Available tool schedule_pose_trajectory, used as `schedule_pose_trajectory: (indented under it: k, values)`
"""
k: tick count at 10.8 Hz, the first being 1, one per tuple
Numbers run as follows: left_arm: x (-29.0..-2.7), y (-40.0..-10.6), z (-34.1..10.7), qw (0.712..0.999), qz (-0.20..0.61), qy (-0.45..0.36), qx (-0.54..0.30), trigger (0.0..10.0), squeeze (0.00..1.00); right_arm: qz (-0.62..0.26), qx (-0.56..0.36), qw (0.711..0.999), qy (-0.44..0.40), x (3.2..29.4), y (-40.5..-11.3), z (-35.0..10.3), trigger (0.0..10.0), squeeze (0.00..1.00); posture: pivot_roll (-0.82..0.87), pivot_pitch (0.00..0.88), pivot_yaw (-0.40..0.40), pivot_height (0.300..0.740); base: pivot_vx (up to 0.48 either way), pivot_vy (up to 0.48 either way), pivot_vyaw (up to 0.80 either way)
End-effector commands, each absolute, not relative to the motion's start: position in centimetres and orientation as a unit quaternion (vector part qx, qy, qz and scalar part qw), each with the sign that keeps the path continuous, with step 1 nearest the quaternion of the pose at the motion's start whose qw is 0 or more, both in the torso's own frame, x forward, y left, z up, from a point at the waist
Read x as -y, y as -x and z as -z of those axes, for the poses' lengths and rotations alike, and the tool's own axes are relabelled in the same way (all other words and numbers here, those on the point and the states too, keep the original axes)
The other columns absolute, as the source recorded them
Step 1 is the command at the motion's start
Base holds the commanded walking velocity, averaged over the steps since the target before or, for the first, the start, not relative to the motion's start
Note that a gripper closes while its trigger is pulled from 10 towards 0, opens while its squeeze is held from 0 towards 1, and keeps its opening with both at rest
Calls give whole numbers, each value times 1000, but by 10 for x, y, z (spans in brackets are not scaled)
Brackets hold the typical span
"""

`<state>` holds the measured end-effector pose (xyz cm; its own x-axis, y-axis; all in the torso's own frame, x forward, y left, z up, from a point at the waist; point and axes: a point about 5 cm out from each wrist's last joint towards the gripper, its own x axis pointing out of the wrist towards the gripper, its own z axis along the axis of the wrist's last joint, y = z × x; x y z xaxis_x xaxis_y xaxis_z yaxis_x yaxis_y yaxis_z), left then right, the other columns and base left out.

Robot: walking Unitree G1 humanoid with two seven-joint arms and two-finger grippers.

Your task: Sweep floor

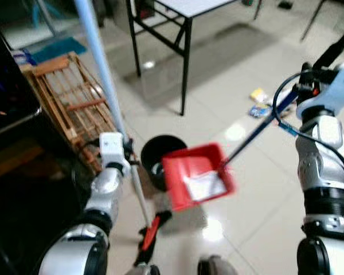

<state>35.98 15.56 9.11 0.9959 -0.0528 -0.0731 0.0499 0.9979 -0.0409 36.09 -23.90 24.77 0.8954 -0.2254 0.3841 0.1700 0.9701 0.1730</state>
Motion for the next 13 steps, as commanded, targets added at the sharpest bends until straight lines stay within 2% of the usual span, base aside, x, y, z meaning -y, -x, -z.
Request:
schedule_pose_trajectory:
  k: [1, 13]
  values:
    - [-153, -361, -93, 999, 30, 16, -33, 10000, 0, 111, 236, 963, -65, 246, -355, -261, 10000, 0, -37, 190, 43, 740, 382, 0, 0]
    - [-153, -361, -93, 999, 30, 17, -34, 10000, 0, 111, 240, 961, -77, 245, -354, -261, 10000, 0, -38, 195, 44, 740, 382, 0, 0]
